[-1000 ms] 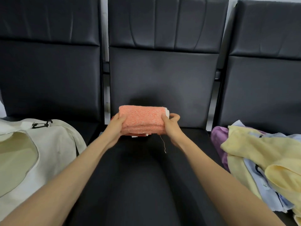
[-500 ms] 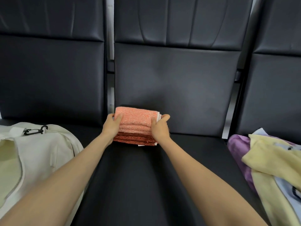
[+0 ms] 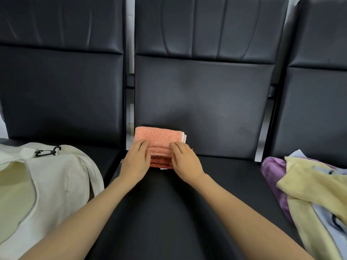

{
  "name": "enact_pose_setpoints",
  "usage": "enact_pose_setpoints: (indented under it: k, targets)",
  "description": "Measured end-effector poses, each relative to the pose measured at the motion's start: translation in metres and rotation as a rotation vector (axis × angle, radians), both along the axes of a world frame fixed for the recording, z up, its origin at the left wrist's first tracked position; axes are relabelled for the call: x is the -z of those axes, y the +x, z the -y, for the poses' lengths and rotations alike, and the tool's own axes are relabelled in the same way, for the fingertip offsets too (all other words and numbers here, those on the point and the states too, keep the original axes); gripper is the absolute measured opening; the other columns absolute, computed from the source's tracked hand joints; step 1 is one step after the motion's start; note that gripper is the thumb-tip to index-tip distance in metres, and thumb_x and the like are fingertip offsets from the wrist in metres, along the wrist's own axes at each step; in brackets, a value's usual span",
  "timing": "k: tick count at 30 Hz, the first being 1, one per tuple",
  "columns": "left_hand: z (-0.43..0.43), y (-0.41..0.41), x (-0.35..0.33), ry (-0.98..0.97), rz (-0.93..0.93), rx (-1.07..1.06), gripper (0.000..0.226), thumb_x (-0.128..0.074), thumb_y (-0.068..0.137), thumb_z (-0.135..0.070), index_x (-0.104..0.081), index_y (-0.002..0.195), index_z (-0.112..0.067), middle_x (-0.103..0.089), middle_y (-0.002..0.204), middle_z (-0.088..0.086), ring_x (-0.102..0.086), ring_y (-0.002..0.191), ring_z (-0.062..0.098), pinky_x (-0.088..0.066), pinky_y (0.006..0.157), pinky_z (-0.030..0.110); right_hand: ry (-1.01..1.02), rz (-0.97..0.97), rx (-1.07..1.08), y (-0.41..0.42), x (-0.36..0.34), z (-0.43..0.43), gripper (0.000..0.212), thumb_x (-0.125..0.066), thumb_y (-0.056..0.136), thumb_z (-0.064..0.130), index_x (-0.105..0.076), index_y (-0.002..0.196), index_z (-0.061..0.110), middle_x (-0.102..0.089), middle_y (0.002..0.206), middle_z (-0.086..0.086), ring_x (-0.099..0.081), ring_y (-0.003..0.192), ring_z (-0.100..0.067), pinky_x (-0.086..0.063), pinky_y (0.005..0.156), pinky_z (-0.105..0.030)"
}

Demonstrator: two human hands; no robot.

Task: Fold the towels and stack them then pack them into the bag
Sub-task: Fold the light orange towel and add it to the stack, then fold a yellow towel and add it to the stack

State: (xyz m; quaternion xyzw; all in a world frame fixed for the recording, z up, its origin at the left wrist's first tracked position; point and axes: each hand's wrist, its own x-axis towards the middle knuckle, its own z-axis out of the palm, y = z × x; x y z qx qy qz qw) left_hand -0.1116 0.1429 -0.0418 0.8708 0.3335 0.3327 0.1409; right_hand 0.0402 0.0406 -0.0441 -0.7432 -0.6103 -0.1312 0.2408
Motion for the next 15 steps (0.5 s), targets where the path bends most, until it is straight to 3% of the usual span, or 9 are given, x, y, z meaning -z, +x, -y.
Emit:
enact_pose_setpoints:
  k: [1, 3, 4, 6, 11, 13, 15]
  targets:
    - [0.003, -0.003, 0.004, -0.029, -0.042, 0.021, 0.047, -0.049, 0.098, -0.015, -0.041, 0.143, -0.008, -0.039, 0.149, 0.006, -0.036, 0.137, 0.024, -0.037, 0.106, 0.034, -0.062, 0.005, -0.018, 0.001, 0.004, 0.003, 0.047, -0.045, 0.083, 0.007, -0.053, 0.129, -0.001, -0.058, 0.125, -0.018, -0.057, 0.114, -0.037, -0.053, 0.088, -0.045]
    - [0.005, -0.007, 0.01, -0.09, -0.151, 0.06, 0.06, -0.05, 0.097, -0.014, -0.024, 0.152, -0.012, -0.016, 0.16, 0.001, -0.02, 0.146, 0.02, -0.034, 0.108, 0.033, -0.202, 0.022, -0.022, 0.004, 0.009, 0.01, 0.063, -0.041, 0.089, 0.0, -0.025, 0.149, 0.002, -0.028, 0.155, -0.016, -0.026, 0.144, -0.029, -0.029, 0.116, -0.041]
    - [0.004, -0.008, 0.011, -0.121, -0.186, 0.077, 0.065, -0.049, 0.097, -0.012, -0.017, 0.153, -0.014, -0.008, 0.161, -0.002, -0.016, 0.147, 0.02, -0.034, 0.109, 0.033, -0.274, 0.019, -0.014, 0.005, 0.009, 0.013, 0.067, -0.038, 0.092, 0.0, -0.011, 0.153, 0.007, -0.01, 0.161, -0.009, -0.008, 0.149, -0.022, -0.015, 0.12, -0.037]
    - [0.003, -0.006, 0.011, -0.188, -0.208, 0.1, 0.069, -0.049, 0.096, -0.008, -0.013, 0.154, -0.015, -0.002, 0.161, -0.004, -0.011, 0.148, 0.02, -0.031, 0.111, 0.032, -0.353, -0.006, 0.009, 0.007, 0.005, 0.013, 0.07, -0.034, 0.094, 0.002, 0.002, 0.153, 0.012, 0.006, 0.162, 0.0, 0.007, 0.149, -0.015, -0.005, 0.12, -0.036]
    - [0.003, -0.005, 0.001, -0.304, -0.22, 0.119, 0.07, -0.051, 0.096, -0.008, -0.012, 0.153, -0.015, 0.0, 0.162, -0.003, -0.006, 0.149, 0.02, -0.02, 0.118, 0.034, -0.378, -0.096, 0.019, -0.001, -0.008, 0.019, 0.071, -0.039, 0.095, 0.007, -0.002, 0.154, 0.015, 0.002, 0.162, 0.001, 0.003, 0.149, -0.016, -0.008, 0.12, -0.041]
    - [0.006, -0.009, -0.009, -0.309, -0.232, 0.12, 0.068, -0.05, 0.096, -0.007, -0.013, 0.153, -0.014, -0.002, 0.162, -0.001, -0.006, 0.149, 0.02, -0.016, 0.117, 0.031, -0.325, -0.191, 0.012, -0.004, -0.015, 0.03, 0.068, -0.042, 0.095, 0.009, -0.01, 0.154, 0.017, -0.006, 0.162, 0.0, -0.015, 0.147, -0.024, -0.021, 0.118, -0.04]
    - [0.013, -0.011, -0.022, -0.267, -0.235, 0.086, 0.065, -0.048, 0.096, -0.006, -0.017, 0.153, -0.013, -0.008, 0.161, 0.003, -0.011, 0.147, 0.022, -0.018, 0.116, 0.032, -0.299, -0.276, 0.041, -0.007, -0.025, 0.046, 0.064, -0.042, 0.096, 0.01, -0.015, 0.153, 0.022, -0.01, 0.161, 0.001, -0.043, 0.131, -0.031, -0.041, 0.102, -0.041]
